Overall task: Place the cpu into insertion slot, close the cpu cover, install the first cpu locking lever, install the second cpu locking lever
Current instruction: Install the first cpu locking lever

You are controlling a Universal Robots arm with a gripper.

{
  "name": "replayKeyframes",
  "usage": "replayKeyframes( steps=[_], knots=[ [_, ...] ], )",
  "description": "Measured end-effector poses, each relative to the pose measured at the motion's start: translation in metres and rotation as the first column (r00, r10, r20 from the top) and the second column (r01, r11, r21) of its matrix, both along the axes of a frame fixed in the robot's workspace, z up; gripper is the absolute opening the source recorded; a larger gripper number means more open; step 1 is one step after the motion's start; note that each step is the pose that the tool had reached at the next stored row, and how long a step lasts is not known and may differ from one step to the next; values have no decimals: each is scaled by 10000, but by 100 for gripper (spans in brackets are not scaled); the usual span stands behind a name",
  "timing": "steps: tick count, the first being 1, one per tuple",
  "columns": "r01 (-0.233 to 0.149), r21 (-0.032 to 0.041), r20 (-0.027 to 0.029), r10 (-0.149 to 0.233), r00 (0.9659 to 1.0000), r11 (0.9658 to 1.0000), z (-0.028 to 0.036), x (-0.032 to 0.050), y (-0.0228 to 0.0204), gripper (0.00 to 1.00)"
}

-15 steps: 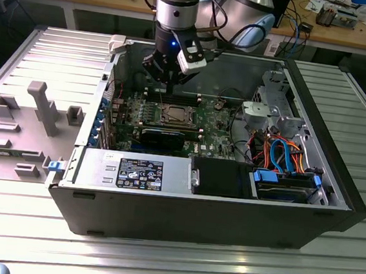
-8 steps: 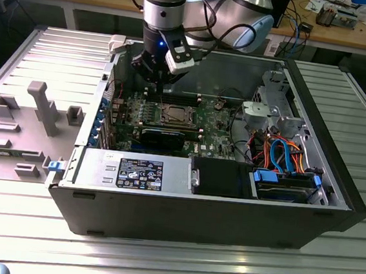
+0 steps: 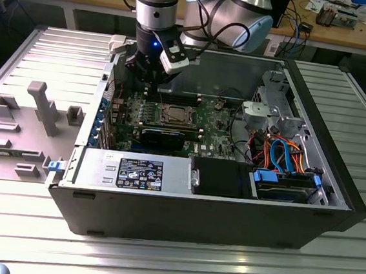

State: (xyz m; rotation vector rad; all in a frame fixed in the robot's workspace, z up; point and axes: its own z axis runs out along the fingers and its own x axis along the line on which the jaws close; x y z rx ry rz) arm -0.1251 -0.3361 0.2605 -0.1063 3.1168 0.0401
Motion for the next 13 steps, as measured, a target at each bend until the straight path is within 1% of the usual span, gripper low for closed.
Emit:
replayKeyframes(
  steps=[1,5,8,13],
  knots=[
    [-1,-2,-2,1,10000,10000,1,-2,4,11],
    [-20,2,-1,20,10000,10000,-2,-7,46,11],
    [-47,33,-1,47,10000,10000,-10,-9,66,11],
    [-74,34,-1,74,10000,10000,-12,-12,115,11]
  ],
)
